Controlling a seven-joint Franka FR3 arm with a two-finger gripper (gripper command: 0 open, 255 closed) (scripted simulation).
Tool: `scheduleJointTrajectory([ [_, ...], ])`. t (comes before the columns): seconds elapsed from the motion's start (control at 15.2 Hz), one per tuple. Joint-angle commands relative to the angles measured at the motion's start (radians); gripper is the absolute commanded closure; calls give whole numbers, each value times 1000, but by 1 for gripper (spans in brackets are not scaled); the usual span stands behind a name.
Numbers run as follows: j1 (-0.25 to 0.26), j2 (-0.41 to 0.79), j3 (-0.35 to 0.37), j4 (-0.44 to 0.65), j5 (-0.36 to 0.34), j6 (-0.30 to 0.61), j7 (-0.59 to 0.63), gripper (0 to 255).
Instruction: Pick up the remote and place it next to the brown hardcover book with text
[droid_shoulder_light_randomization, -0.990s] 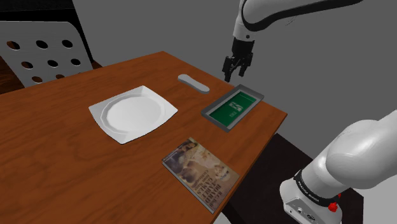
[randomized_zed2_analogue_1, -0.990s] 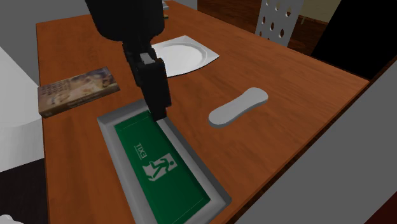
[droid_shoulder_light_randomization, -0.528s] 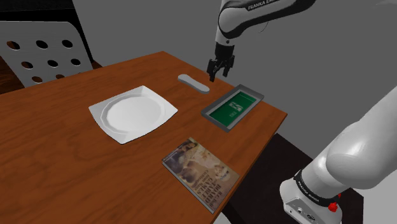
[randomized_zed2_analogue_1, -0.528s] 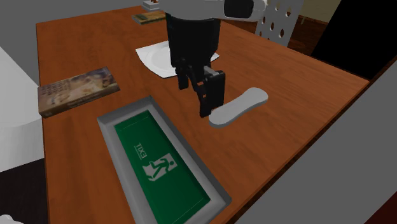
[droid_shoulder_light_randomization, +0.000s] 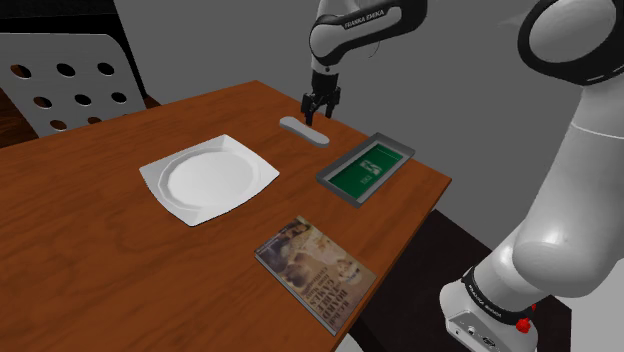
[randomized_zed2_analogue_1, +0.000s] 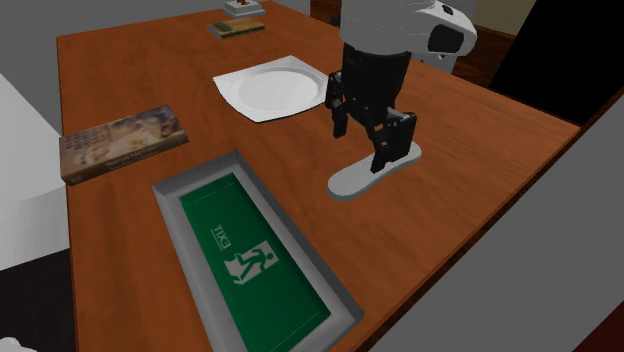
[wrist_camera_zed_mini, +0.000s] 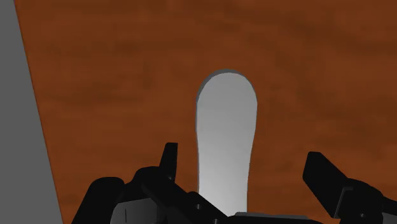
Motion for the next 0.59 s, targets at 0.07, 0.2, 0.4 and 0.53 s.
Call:
scheduleJointTrajectory([
  [0.07,4,124,3,137,-5,-6,-11,0],
  [0.2,7,210,5,244,-8,-23,-17,0],
  [0.4,8,221,5,232,-8,-1,-17,0],
  [0.53,8,231,5,221,-8,20,-17,0],
])
